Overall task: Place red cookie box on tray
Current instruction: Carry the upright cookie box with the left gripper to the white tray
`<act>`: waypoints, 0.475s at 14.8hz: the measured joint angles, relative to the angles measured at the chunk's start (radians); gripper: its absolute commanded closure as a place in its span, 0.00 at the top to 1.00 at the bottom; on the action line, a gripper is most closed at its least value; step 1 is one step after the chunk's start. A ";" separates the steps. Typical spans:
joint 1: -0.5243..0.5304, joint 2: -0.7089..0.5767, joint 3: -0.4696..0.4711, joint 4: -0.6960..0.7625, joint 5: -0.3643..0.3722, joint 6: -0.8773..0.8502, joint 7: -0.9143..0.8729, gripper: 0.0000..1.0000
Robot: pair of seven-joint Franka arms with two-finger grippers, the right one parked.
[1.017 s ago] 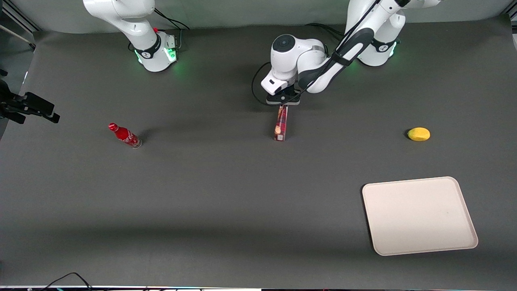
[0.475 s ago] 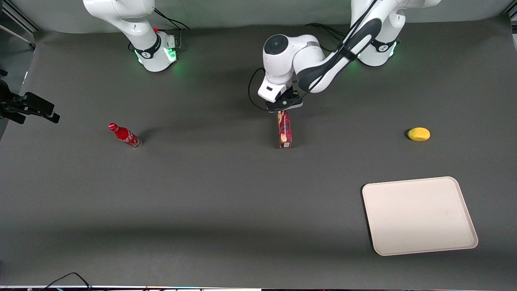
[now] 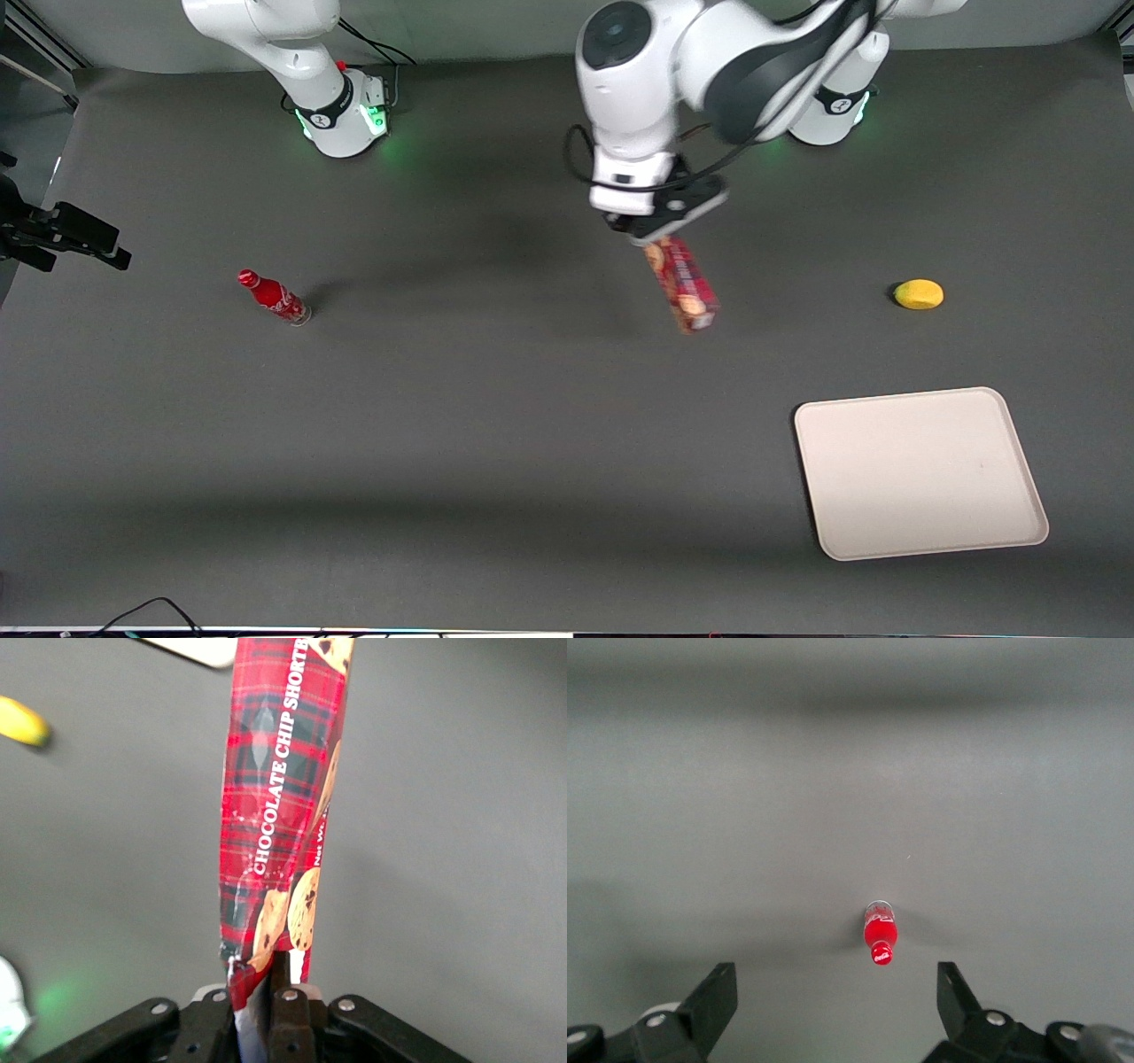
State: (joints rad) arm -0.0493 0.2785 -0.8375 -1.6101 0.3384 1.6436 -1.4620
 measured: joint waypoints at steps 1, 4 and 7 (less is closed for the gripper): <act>0.003 -0.011 0.045 0.059 -0.017 -0.065 0.043 0.00; 0.008 -0.019 0.228 0.233 -0.102 -0.230 0.286 0.00; 0.016 -0.019 0.440 0.347 -0.152 -0.321 0.594 0.00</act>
State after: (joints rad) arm -0.0335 0.2598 -0.3975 -1.2626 0.1862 1.3224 -0.8676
